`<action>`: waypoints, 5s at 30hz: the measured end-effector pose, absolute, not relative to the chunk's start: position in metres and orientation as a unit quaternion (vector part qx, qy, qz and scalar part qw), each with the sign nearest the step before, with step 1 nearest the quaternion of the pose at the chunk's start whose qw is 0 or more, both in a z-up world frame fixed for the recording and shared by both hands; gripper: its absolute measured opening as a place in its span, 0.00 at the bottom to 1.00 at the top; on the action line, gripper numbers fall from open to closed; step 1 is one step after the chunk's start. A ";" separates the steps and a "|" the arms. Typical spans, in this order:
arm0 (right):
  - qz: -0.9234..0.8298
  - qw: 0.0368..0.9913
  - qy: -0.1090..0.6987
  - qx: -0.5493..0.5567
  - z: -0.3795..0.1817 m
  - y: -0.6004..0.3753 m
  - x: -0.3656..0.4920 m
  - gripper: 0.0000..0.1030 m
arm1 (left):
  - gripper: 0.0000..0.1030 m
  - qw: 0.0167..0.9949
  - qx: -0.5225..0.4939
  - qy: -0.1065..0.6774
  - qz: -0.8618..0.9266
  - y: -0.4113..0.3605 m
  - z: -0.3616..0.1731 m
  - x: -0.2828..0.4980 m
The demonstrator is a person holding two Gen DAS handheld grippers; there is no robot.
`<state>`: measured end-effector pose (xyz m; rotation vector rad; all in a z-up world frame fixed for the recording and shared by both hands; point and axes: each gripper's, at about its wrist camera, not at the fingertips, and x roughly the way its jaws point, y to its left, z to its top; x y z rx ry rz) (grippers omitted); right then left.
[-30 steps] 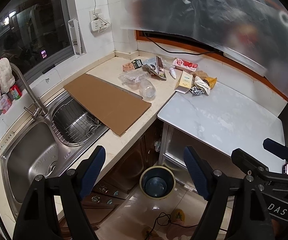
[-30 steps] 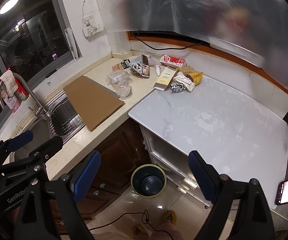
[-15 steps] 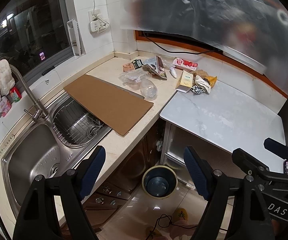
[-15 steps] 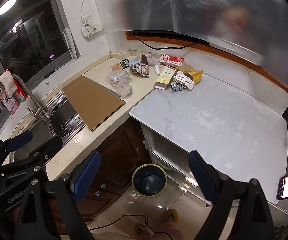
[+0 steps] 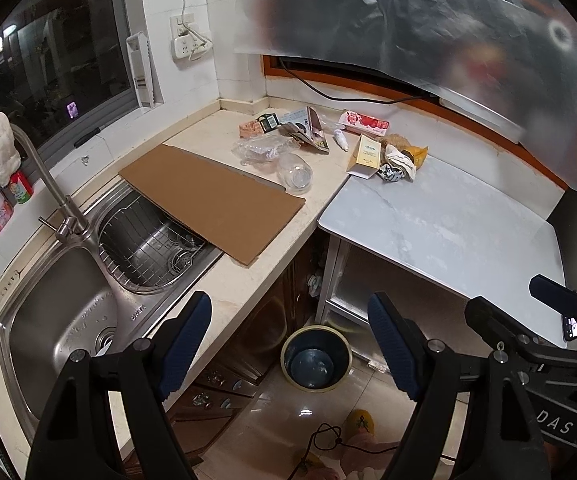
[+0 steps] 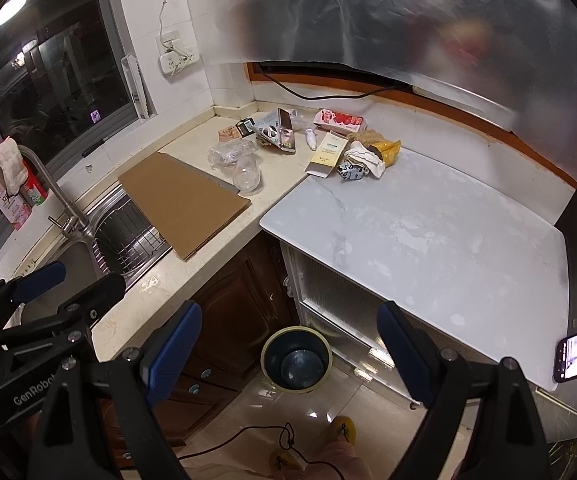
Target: Collect trash
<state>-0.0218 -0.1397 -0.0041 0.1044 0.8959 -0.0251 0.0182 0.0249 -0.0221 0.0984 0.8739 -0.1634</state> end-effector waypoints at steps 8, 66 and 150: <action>-0.029 0.898 0.435 0.052 -0.004 -0.142 -0.025 0.88 | 0.77 0.889 0.039 0.441 -0.115 0.022 -0.028 0.028; 0.123 0.778 0.593 0.165 -0.159 -0.252 0.423 0.48 | 0.51 0.759 -0.071 0.647 -0.002 -0.032 -0.197 0.426; 0.024 0.688 0.705 0.170 -0.362 -0.154 0.063 0.48 | 0.50 0.745 0.067 0.646 -0.156 -0.012 -0.364 0.141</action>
